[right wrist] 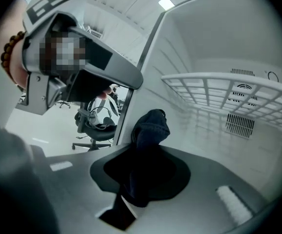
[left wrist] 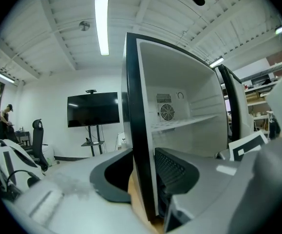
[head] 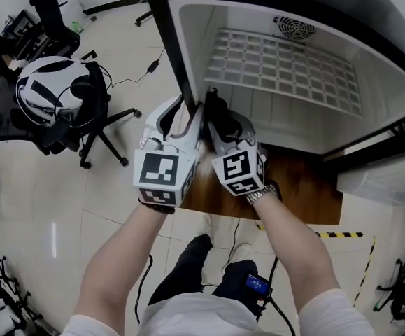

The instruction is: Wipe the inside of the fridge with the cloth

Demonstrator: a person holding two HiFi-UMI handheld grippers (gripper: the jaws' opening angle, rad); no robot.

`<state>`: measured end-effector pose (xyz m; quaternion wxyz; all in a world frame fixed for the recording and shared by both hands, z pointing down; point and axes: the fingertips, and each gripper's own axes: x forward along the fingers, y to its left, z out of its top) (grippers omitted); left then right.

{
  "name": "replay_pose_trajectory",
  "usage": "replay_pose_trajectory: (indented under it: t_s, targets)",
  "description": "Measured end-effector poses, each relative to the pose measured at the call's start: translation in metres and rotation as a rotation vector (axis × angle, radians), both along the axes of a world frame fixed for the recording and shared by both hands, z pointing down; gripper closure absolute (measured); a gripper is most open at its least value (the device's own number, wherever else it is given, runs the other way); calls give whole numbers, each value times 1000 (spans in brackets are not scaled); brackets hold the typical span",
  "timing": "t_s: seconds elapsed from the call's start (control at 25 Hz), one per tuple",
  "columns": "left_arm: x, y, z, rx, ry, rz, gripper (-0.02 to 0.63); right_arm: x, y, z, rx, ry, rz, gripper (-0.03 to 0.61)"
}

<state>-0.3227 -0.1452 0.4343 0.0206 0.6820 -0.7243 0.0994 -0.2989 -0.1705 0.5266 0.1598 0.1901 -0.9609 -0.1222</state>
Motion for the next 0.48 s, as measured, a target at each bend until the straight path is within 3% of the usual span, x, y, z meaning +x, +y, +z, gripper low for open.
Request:
replay_pose_trajectory:
  t_s: [0.48]
  targets:
    - [-1,2,1,-15,-5,-4,491,-15,-40,2,-16,-12,89,499]
